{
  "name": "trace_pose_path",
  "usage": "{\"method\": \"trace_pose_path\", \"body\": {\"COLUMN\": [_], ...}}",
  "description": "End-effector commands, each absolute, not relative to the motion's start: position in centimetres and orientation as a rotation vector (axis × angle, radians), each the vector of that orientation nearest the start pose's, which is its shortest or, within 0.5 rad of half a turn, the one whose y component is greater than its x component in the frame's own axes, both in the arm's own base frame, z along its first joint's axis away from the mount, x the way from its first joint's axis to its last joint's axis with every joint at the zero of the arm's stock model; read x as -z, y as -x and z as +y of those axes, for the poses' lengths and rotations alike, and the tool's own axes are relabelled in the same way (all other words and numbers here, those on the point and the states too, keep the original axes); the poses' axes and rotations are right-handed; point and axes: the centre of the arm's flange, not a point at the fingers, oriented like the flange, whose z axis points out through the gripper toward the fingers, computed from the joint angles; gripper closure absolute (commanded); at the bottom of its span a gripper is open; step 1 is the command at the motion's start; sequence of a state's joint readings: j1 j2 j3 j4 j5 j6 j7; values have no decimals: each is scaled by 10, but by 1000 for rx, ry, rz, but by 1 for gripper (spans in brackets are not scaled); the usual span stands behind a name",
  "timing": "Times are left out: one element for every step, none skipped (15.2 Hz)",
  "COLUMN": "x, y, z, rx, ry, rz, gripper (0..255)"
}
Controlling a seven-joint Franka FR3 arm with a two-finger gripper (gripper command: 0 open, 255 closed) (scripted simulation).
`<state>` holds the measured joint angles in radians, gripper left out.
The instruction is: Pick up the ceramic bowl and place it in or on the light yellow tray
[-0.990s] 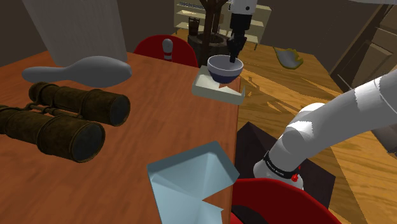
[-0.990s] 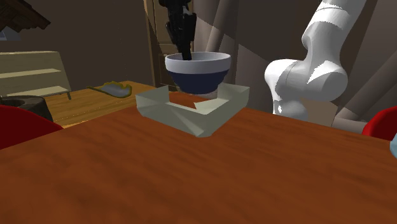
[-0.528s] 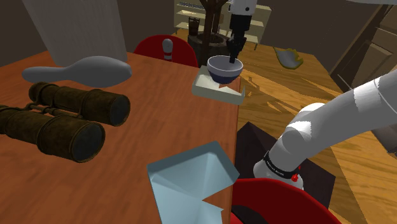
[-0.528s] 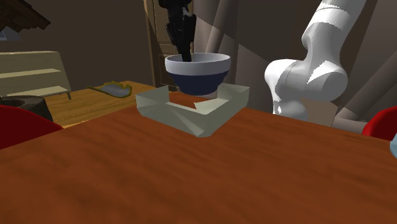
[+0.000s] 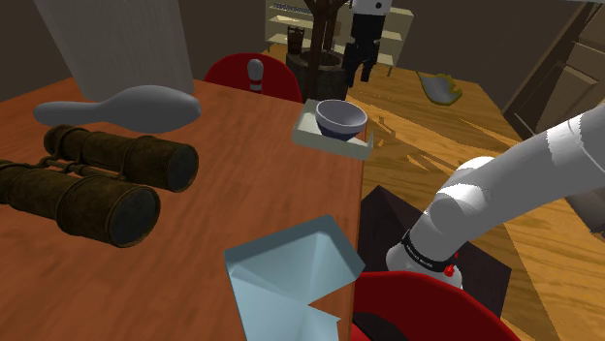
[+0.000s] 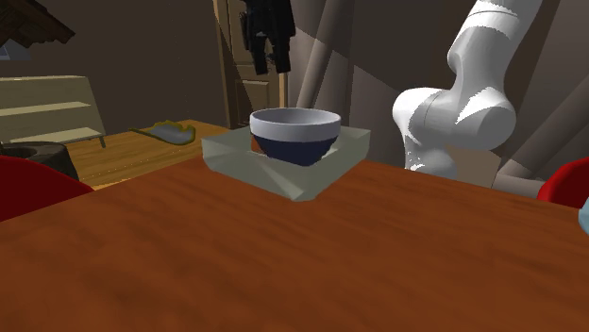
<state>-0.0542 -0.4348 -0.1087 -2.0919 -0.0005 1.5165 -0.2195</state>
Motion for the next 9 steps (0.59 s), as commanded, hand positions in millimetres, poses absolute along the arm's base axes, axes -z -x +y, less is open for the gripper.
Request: {"method": "trace_pose_path", "body": {"x": [-607, -618, -618, -618, -618, -618, -618, -618, -618], "y": [-400, -402, -402, -402, -402, -402, -402, -402, -402], "z": [-74, -75, -75, -75, -75, -75, -75, -75, -75], "rx": [-204, -204, -204, -204, -204, -204, -204, -204, -204], "ry": [3062, 3062, 3062, 3062, 3062, 3062, 3062, 3062, 3062], "rz": [-107, -107, -107, -107, -107, -107, -107, -107, -107], "gripper": [0, 0, 0, 0, 0, 0, 0, 0, 0]}}
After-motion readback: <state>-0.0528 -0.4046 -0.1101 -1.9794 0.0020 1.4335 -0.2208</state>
